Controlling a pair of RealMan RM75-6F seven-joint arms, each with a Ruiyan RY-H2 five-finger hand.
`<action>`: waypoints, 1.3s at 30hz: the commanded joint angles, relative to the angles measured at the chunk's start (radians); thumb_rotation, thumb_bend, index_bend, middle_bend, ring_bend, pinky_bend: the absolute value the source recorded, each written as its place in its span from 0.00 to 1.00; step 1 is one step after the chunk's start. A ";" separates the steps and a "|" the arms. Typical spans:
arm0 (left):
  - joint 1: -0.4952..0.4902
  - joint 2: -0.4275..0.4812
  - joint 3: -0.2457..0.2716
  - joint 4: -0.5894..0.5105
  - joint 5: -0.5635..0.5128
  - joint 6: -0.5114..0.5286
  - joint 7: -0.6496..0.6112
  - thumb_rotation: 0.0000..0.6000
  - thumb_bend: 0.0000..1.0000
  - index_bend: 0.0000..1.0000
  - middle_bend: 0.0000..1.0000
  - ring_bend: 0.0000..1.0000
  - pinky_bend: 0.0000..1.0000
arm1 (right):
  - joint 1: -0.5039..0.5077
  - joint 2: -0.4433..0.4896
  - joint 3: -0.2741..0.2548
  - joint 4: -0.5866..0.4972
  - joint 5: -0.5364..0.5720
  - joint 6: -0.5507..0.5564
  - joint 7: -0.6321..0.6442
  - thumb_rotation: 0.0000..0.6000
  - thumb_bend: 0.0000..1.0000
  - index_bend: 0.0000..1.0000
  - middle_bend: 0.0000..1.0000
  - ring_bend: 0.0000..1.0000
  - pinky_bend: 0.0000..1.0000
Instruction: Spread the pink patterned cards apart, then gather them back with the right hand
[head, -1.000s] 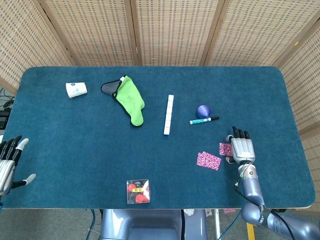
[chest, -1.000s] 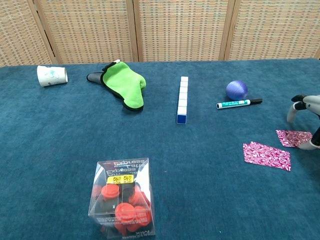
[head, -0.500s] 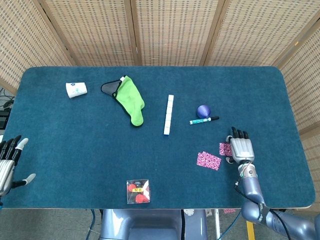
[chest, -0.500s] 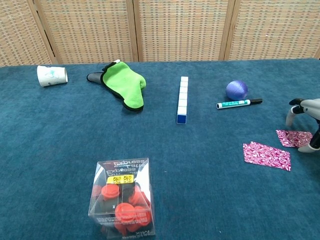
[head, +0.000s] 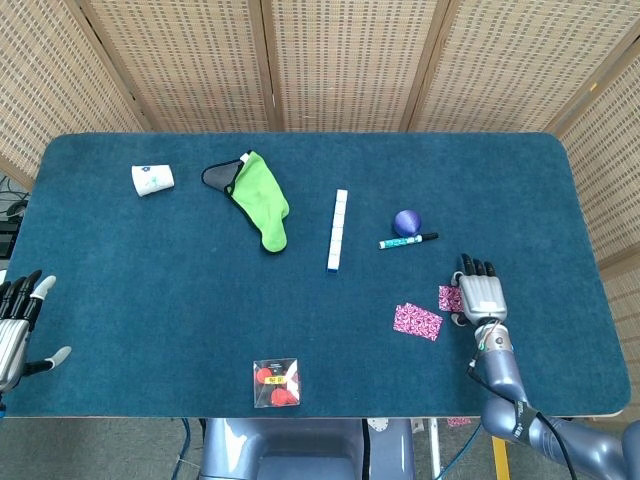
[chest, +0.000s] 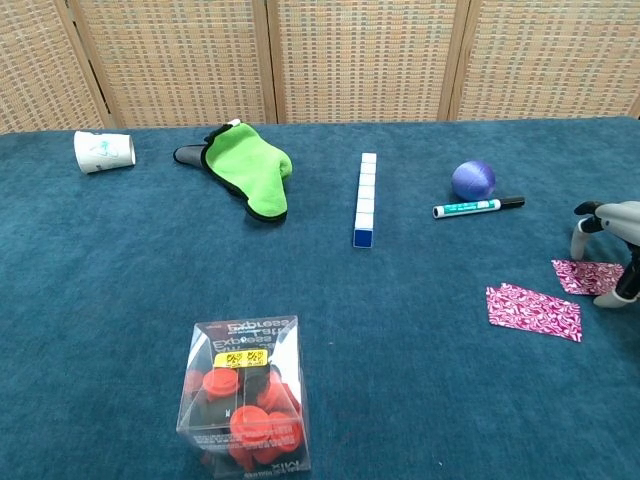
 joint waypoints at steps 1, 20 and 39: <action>0.000 0.000 0.000 0.000 0.000 0.000 0.001 1.00 0.00 0.00 0.00 0.00 0.00 | 0.002 0.000 0.001 0.002 0.000 -0.001 0.001 1.00 0.26 0.38 0.00 0.00 0.06; 0.000 -0.001 -0.001 -0.002 -0.002 -0.001 0.005 1.00 0.00 0.00 0.00 0.00 0.00 | 0.002 0.025 0.007 -0.027 0.003 0.006 0.013 1.00 0.26 0.45 0.00 0.00 0.06; -0.003 0.012 0.007 0.000 0.010 -0.012 -0.025 1.00 0.00 0.00 0.00 0.00 0.00 | -0.036 0.039 0.016 -0.303 0.022 0.199 -0.035 1.00 0.26 0.45 0.01 0.00 0.06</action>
